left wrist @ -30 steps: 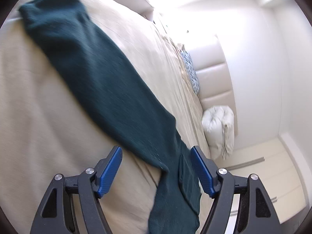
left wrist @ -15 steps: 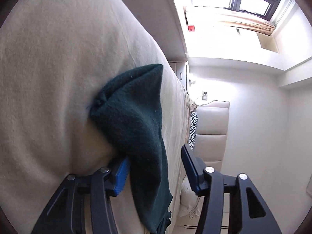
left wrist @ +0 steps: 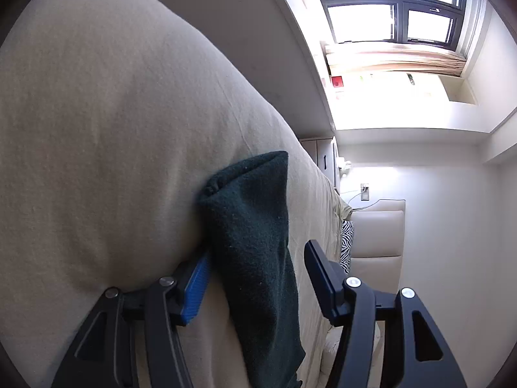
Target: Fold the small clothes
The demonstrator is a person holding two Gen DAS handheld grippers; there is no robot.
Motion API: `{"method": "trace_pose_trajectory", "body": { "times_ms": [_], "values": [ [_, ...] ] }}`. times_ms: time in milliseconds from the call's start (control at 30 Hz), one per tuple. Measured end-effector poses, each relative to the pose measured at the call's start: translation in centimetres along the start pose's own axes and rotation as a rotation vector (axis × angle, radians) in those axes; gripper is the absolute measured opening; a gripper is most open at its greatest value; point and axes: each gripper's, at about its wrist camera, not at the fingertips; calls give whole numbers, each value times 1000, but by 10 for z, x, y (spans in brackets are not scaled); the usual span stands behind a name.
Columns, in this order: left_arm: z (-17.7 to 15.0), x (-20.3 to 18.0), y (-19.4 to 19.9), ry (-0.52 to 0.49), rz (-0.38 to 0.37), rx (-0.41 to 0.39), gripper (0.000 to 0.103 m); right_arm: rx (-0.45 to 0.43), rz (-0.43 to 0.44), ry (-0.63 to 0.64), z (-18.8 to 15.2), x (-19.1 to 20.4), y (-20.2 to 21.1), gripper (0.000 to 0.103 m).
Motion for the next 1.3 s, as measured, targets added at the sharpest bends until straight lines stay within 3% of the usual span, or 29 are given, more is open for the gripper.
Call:
{"method": "trace_pose_trajectory", "body": {
  "times_ms": [167,267,333,500,600,700,767,833,967,1033,1100,1300],
  "values": [
    [-6,-14,-24,-8,-80,61,59,5,-5,-15,0,-6,-4,76],
    [-4,-6,-28,27,-105,68,39,6,-8,-23,0,-7,-7,76],
    [-2,6,-29,61,-103,74,15,13,-8,-17,-2,-6,-7,76],
    [-1,-10,-17,-28,-71,62,10,13,-10,7,-3,1,-10,76],
    [-8,-61,-16,-230,-72,70,10,8,-5,4,-2,0,-9,76],
    [-43,-130,-25,-522,-79,161,10,8,-16,10,0,0,-10,76],
    [-91,-178,-32,-787,-66,235,10,10,-19,12,3,1,-13,76],
    [-160,-217,-34,-1090,-46,271,10,11,-22,23,8,6,-18,76],
    [-280,-233,-41,-1483,-18,345,11,23,-27,52,20,20,-40,76],
    [-322,-222,-41,-1634,19,344,11,49,-26,64,27,29,-57,76],
    [-346,-209,-38,-1720,44,339,11,82,-30,85,33,38,-75,76],
    [-364,-171,-19,-1867,104,283,11,218,-9,25,48,49,-150,76]
  ]
}}
Point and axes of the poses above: each gripper's, at about its wrist camera, not at the fingertips, and y roughly against the way its jaws point, x to its left, z to its top, and after that the axes turned 12 degrees about -y, right-handed
